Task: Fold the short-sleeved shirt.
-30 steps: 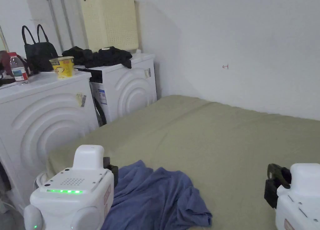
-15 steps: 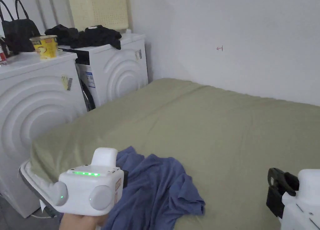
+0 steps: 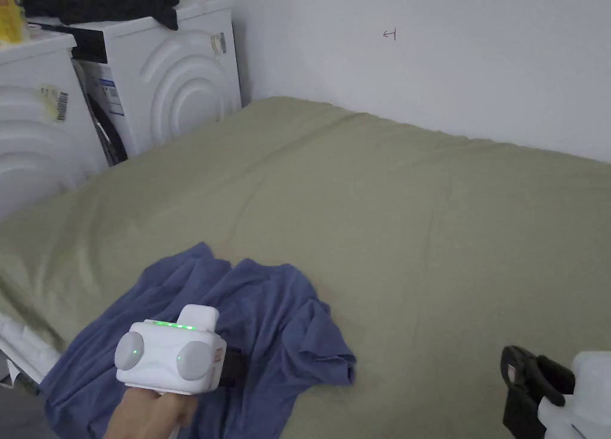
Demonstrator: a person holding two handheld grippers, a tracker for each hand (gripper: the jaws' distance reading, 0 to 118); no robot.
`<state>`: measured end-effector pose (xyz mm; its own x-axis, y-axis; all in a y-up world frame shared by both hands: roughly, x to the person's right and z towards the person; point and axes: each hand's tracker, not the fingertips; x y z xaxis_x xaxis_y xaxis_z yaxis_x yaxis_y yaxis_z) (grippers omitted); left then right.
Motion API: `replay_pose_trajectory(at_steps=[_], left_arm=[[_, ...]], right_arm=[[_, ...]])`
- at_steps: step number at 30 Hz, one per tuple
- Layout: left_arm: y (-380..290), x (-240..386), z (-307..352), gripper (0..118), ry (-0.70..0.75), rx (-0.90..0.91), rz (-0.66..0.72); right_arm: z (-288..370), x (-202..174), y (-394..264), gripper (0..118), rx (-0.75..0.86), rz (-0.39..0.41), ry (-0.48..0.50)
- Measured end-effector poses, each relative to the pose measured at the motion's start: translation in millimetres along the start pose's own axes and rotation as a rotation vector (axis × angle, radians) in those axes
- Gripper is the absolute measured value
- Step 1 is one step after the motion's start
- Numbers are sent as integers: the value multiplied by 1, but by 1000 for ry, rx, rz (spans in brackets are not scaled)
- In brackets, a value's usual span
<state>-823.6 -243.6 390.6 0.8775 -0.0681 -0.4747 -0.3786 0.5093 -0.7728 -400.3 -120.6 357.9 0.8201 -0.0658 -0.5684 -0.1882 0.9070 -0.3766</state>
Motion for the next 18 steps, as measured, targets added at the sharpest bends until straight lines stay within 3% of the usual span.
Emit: replay_pose_trajectory(at_steps=[2, 3, 4, 5, 9, 18], left_arm=[[2, 1, 10, 77, -3, 17, 10], [3, 3, 15, 58, -17, 22, -1], [4, 6, 21, 14, 7, 40, 5], [4, 6, 22, 0, 75, 78, -14], [11, 9, 39, 0, -89, 70, 73], [68, 127, 88, 0, -241, 174, -82]], right_arm=[[6, 5, -5, 1, -4, -4, -12], [9, 8, -7, 1, -4, -9, -21], [13, 13, -9, 1, -5, -18, -24], [17, 17, -11, 1, -8, -23, -25], [37, 32, -19, 1, -14, -29, -61], [94, 82, -34, 1, -2, -101, -182]])
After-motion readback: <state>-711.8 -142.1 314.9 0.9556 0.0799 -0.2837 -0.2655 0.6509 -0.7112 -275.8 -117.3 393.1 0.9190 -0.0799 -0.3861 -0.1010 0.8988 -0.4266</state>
